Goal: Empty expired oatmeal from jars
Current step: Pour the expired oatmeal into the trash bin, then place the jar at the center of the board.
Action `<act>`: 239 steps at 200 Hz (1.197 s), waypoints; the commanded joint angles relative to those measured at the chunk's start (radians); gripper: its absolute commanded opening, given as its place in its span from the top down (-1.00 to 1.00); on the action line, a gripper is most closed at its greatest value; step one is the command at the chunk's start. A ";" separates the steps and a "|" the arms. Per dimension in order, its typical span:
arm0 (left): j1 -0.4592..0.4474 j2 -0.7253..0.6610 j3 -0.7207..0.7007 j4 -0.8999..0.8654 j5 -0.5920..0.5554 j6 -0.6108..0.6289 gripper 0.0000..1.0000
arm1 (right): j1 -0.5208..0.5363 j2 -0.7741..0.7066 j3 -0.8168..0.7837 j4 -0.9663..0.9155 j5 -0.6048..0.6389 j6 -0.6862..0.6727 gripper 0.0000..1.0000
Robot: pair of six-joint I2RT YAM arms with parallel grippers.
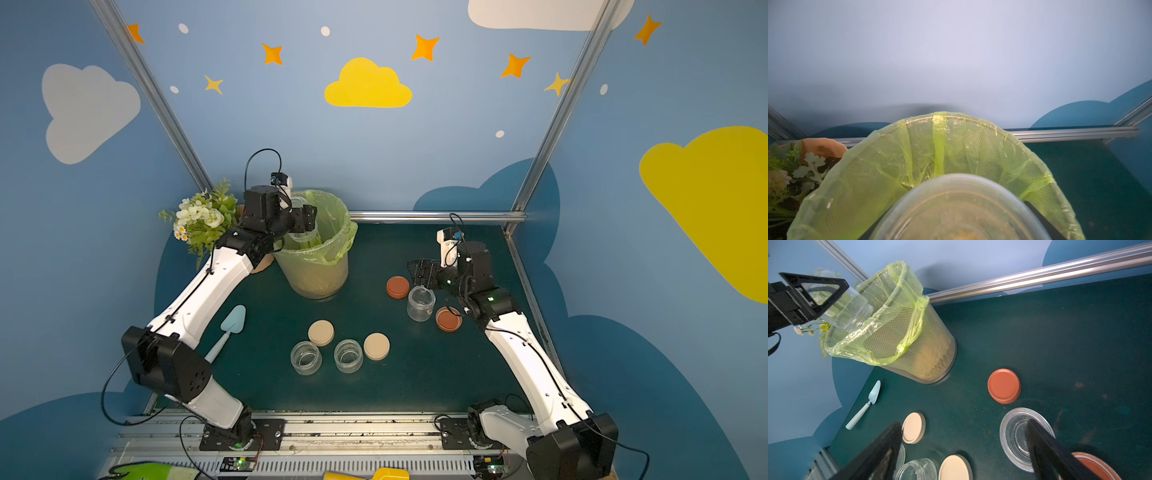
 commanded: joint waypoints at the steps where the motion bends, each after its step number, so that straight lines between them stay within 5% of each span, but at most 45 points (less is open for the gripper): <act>1: -0.007 -0.091 0.032 0.233 0.022 -0.191 0.94 | -0.003 0.004 -0.011 0.116 -0.068 0.069 -0.84; 61: -0.047 -0.199 -0.170 0.580 0.083 -0.781 0.93 | -0.009 0.034 -0.053 0.460 -0.144 0.415 -0.84; 125: -0.280 -0.171 -0.331 0.897 -0.057 -1.044 0.93 | -0.009 0.035 -0.231 0.916 -0.075 0.850 -0.84; 183: -0.412 0.015 -0.317 1.077 -0.178 -1.258 0.93 | 0.029 -0.005 -0.314 1.079 0.032 0.866 -0.84; 239: -0.503 0.121 -0.241 1.151 -0.272 -1.285 0.94 | 0.108 0.045 -0.305 1.164 0.130 0.827 -0.84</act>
